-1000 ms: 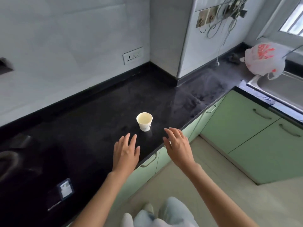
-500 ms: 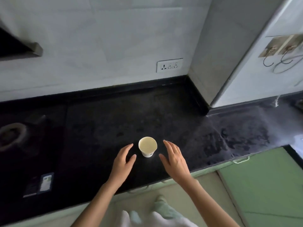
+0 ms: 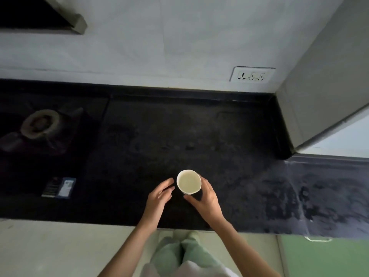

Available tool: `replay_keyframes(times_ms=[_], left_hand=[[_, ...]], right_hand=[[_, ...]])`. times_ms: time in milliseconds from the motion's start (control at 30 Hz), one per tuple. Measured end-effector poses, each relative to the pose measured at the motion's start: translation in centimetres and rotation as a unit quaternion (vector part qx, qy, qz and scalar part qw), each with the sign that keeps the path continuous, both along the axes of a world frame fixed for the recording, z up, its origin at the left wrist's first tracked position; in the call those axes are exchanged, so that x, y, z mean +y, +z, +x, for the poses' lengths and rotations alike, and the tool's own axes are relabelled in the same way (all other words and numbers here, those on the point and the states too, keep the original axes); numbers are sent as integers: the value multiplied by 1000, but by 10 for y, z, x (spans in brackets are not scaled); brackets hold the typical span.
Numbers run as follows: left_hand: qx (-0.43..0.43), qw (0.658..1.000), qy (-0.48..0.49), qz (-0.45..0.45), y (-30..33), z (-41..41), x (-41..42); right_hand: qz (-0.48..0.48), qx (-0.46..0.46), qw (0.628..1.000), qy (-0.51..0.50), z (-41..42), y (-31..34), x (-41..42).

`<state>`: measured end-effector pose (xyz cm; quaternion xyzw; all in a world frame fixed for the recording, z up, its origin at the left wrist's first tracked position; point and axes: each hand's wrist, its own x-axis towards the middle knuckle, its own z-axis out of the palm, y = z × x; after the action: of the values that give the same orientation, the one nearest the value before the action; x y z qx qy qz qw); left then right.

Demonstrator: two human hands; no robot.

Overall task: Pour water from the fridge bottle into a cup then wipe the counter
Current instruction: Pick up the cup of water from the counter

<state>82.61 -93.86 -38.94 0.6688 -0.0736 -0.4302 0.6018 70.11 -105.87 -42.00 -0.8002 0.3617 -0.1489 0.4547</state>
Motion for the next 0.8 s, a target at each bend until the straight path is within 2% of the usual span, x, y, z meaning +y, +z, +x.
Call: replay_keyframes(times_ms=[433, 800], left_hand=[[7, 997, -70, -23, 18, 8, -14], [-79, 988, -116, -68, 64, -7, -19]], right_hand=[[21, -25, 999, -6, 10, 11, -14], [16, -109, 994, -8, -7, 67, -26]])
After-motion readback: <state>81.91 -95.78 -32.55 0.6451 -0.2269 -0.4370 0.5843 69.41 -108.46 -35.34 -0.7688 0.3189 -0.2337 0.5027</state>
